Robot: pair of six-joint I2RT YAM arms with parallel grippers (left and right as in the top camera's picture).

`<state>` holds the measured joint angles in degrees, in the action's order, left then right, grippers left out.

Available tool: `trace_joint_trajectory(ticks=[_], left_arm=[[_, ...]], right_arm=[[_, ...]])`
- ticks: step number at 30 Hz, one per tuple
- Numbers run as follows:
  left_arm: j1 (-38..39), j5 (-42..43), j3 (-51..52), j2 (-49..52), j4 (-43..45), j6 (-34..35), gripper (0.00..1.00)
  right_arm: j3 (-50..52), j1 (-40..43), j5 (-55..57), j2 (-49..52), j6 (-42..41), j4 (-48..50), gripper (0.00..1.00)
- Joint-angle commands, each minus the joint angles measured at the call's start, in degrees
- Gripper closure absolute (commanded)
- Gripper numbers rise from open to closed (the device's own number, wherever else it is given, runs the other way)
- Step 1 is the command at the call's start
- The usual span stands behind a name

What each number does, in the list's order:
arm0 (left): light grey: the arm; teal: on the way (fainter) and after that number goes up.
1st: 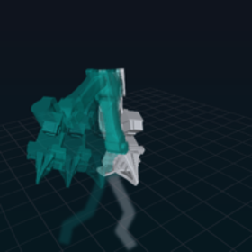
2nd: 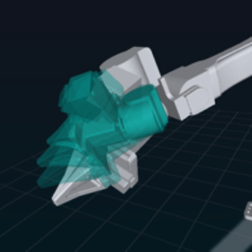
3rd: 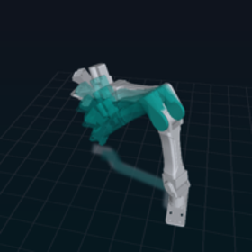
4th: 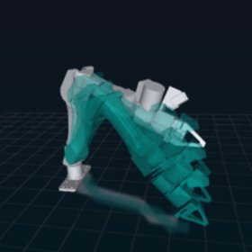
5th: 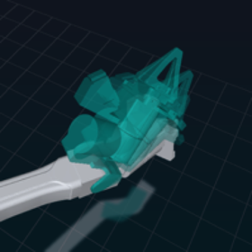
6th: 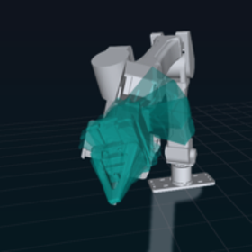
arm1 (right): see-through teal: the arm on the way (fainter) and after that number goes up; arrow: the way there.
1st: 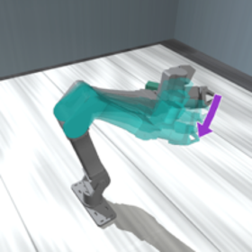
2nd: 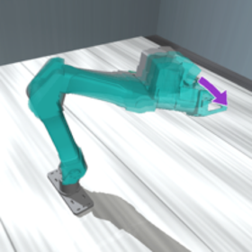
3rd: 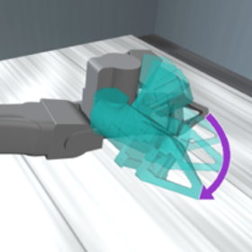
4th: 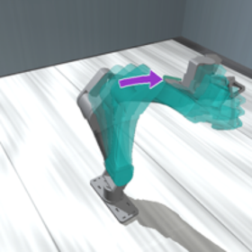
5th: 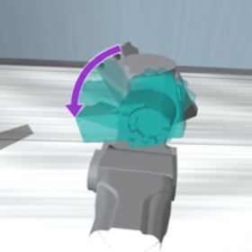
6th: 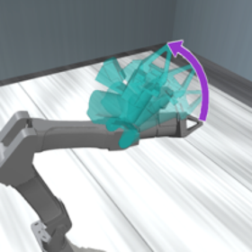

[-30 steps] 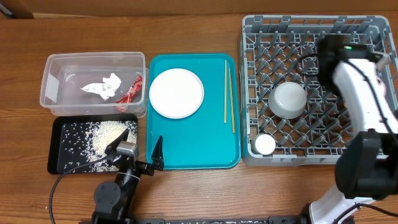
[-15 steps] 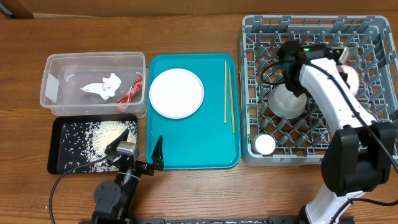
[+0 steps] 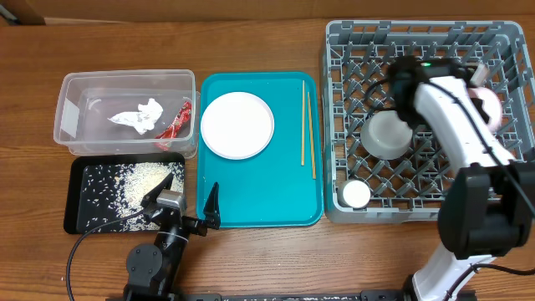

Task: Sort waste into correct bins and load items into the dishwasher
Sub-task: 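Grasp the pink bowl with the right gripper and place it in the rack, then grasp the white plate with the right gripper and stand it in the rack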

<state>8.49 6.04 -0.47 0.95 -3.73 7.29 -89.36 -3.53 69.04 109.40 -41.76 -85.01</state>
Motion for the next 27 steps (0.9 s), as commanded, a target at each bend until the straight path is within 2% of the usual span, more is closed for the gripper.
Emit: trace_joint_trajectory(ticks=[1, 6, 12, 13, 16, 18, 20, 23, 25, 27], left_arm=[[-0.22, 0.87, 0.20, -0.59, -0.09, -0.02, 0.00], [-0.22, 0.87, 0.20, -0.59, -0.09, -0.02, 0.00], [-0.22, 0.87, 0.20, -0.59, -0.11, -0.02, 0.00], [-0.22, 0.87, 0.20, -0.59, -0.09, -0.02, 0.00], [-0.22, 0.87, 0.20, -0.59, -0.09, -0.02, 0.00], [-0.22, 0.87, 0.20, -0.59, -0.09, -0.02, 0.00], [-0.22, 0.87, 0.20, -0.59, -0.09, -0.02, 0.00], [-0.22, 0.87, 0.20, -0.59, -0.09, -0.02, 0.00], [-0.22, 0.87, 0.20, -0.59, -0.09, -0.02, 0.00], [-0.22, 0.87, 0.20, -0.59, -0.09, -0.02, 0.00]], right_arm=[[-0.98, 4.28, -0.59, 0.02, -1.33, 0.31, 0.96], [-0.74, 5.79, -6.43, 1.22, -1.36, 0.39, 0.96], [1.33, -0.50, -9.42, 1.84, -1.38, 0.61, 0.95], [1.44, -1.62, -9.64, 1.84, -1.42, 0.44, 0.90], [1.33, -4.66, -10.54, 1.64, -2.29, 0.17, 0.63], [0.52, -6.19, -11.28, 1.27, -5.68, -1.29, 0.51], [-1.25, -7.78, -13.18, 0.39, -9.38, -3.67, 0.47], [-5.05, -11.28, -19.39, -2.01, -8.33, -4.46, 0.44], [-7.98, -14.56, -25.66, -3.63, -2.78, -2.91, 0.44], [-10.45, -18.10, -35.60, -4.66, 6.78, 0.66, 0.44]])
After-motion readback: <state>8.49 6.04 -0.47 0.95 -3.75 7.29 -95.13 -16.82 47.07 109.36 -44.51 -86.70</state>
